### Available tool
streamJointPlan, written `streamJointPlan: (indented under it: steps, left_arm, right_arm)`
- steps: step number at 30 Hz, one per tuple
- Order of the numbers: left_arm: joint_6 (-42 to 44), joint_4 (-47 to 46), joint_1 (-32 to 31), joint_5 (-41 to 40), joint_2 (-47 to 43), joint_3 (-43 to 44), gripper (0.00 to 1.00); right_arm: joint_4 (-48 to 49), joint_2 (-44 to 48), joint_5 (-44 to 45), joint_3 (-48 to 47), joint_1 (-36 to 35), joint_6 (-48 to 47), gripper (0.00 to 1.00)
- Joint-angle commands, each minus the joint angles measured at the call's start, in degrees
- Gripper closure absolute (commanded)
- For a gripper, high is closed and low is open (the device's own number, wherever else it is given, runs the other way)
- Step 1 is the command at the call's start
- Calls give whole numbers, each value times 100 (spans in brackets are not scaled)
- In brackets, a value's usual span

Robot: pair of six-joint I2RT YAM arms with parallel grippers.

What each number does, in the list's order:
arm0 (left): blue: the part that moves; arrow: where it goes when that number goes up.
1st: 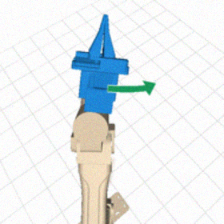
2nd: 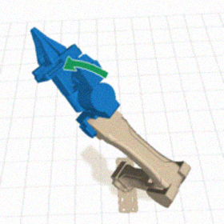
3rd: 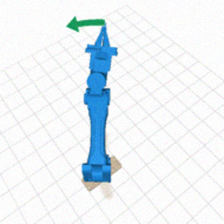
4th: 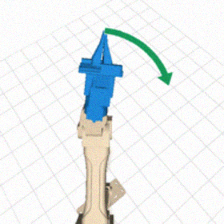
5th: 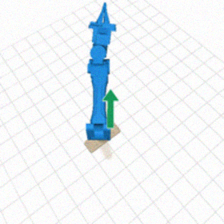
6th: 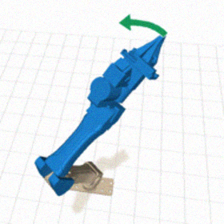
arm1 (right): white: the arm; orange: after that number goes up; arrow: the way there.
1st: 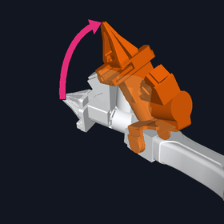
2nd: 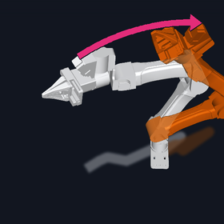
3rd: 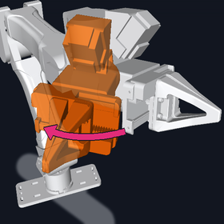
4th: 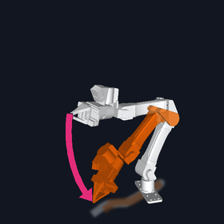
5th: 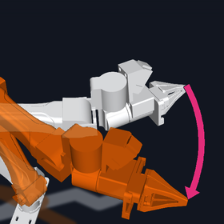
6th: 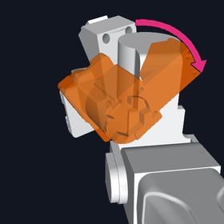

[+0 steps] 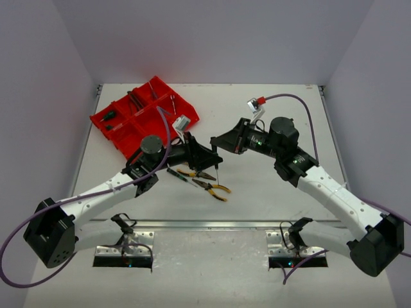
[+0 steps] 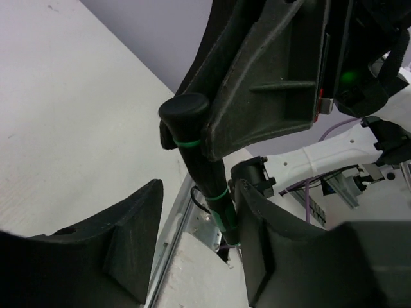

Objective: Sort the tools into containers

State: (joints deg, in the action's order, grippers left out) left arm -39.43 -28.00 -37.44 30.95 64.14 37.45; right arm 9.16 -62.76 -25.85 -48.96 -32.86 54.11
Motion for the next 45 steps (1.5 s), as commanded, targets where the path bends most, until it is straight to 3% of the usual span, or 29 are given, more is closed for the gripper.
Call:
streamJointPlan:
  steps: [1,4,6,7,9,10,11,16,19,21,22,24,29,32,35,44,45]
  left_arm:
    - [-95,-682,-96,-177,177,376,76]
    - [-48,-445,-96,-520,204,517,100]
    - [6,-197,-96,-762,222,581,100]
    - [95,142,-93,-1093,224,694,100]
    - [255,994,-80,-1932,198,961,100]
    - [306,1355,-66,-2310,196,1071,100]
    - [339,1703,-38,-2932,225,1263,100]
    - [459,3482,952,-4367,392,1782,100]
    - [785,4033,1594,-5148,839,2158,100]
    - [973,4261,1737,-5721,1236,2702,100]
    - [1086,4446,1757,-6606,1647,2901,100]
    - [1323,4369,1879,-7062,2046,3233,100]
    - [2188,3592,2335,-7333,3112,3824,100]
    - [3042,2929,2372,-7257,3531,3925,100]
    - [3311,2616,2506,-6956,3783,3924,100]
    - [2527,2335,2576,-6171,4221,3498,100]
    - [2447,2340,2581,-6165,4250,3475,95]
  right_arm:
    - [612,47,-144,-27,-10,280,100]
    - [574,67,-149,-56,-10,241,100]
    - [545,71,-132,-77,-10,199,98]
    - [335,70,-60,-166,-7,96,81]
    - [-436,63,206,-465,7,-183,15]
    - [-802,56,706,-616,8,-446,4]
    - [-1514,42,1144,-904,8,-650,1]
    - [-3059,152,2993,-1339,16,-1412,1]
    - [-3104,474,3199,-1058,8,-1613,1]
    - [-3105,612,3234,-943,16,-1768,1]
    - [-3104,713,3316,-826,16,-1829,1]
    - [-3104,812,3357,-710,24,-1974,1]
    - [-3097,1006,3095,-470,16,-2334,1]
    - [-3096,1222,3111,-384,25,-2465,1]
    - [-3096,1349,2956,-353,17,-2560,1]
    - [-3096,1258,2980,-228,25,-2554,1]
    - [-3090,1212,2980,-228,19,-2537,1]
